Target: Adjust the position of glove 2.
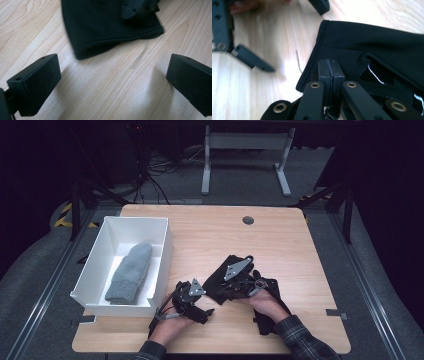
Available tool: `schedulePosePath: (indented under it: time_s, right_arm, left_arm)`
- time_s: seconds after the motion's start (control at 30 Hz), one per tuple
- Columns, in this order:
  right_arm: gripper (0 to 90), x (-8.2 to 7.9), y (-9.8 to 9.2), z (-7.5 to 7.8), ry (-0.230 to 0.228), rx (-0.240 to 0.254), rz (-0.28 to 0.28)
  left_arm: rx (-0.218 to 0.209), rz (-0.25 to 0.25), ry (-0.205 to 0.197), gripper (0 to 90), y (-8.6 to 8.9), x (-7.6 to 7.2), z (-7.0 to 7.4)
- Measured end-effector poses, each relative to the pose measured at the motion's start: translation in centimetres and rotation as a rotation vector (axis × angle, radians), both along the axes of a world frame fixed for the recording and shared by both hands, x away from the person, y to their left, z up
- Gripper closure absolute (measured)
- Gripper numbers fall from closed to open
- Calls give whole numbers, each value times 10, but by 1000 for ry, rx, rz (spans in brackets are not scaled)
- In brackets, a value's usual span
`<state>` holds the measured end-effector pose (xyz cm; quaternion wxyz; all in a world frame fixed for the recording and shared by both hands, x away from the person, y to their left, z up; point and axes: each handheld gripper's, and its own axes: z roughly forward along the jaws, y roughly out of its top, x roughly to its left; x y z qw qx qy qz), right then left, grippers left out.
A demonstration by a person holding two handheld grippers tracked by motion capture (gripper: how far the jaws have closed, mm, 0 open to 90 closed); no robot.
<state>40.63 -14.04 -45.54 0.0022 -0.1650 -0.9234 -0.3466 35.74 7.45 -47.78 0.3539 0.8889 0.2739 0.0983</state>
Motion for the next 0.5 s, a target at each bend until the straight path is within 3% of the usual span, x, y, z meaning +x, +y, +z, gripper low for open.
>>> schedulePosePath:
  time_s: [0.5]
  right_arm:
    - [900, -33, -41, 3, 19, -30, 18]
  left_arm:
    - [2, -2, -1, 0, 0, 0, 0]
